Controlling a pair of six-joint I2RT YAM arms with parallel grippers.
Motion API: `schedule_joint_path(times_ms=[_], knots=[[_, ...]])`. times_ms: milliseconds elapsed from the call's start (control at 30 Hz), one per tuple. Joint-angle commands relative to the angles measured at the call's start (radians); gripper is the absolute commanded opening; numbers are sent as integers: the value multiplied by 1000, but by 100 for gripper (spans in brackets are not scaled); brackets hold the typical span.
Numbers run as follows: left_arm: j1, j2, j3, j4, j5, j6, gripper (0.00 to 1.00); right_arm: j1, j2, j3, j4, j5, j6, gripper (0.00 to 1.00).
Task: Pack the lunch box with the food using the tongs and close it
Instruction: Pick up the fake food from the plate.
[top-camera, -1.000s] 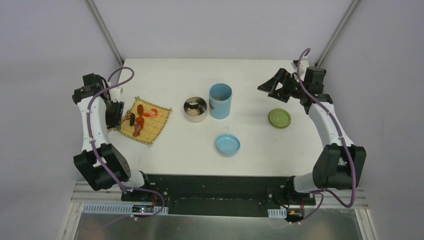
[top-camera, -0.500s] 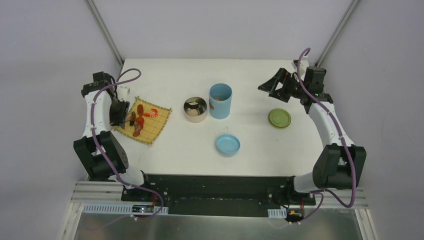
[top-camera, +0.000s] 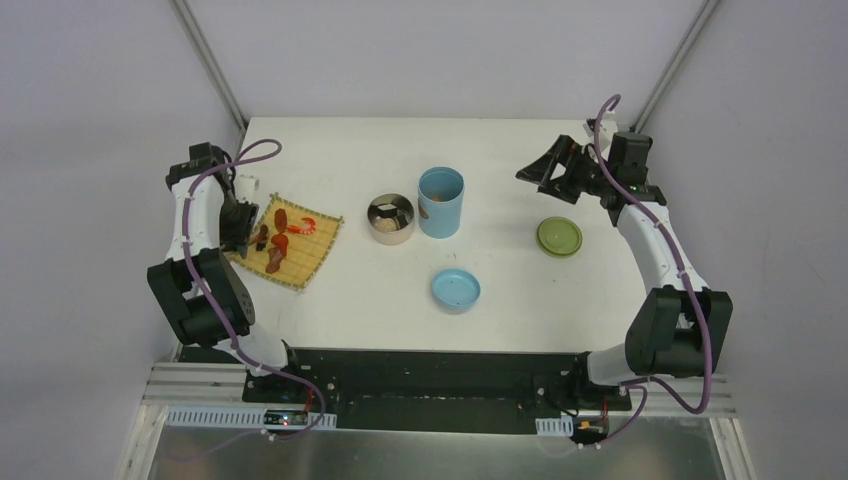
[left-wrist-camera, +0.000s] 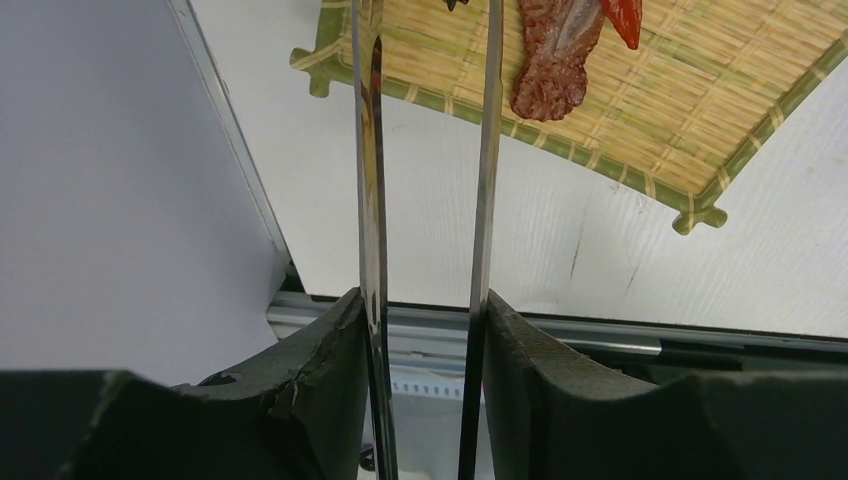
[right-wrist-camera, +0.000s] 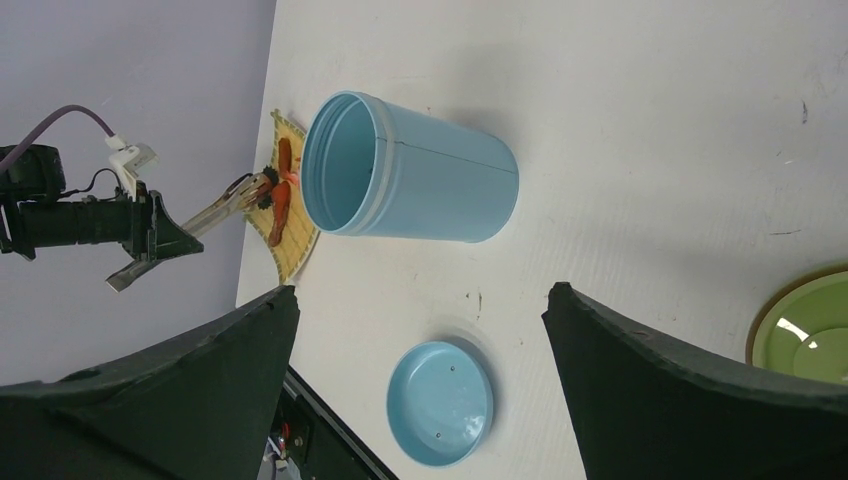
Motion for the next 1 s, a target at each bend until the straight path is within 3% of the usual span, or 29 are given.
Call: schedule_joint_path(times_ms=[0,233,467,767,967], knots=[[-4,9,43,-24,-21,0,39,6,2,58,7,-6,-14,98],[-5,-35,115,-79,26,-7,19,6,10,64,15,-12,-1,98],[-51,-85,292,-177,152,-64,12,8,4,57,20,-17,6,98],[-312,-71,590,-186,391,-150,14,8,-9,50,20,-19,-3,98],[-534,8,735,-127,454,-157,16,7,-21,40,8,-15,-26,98]])
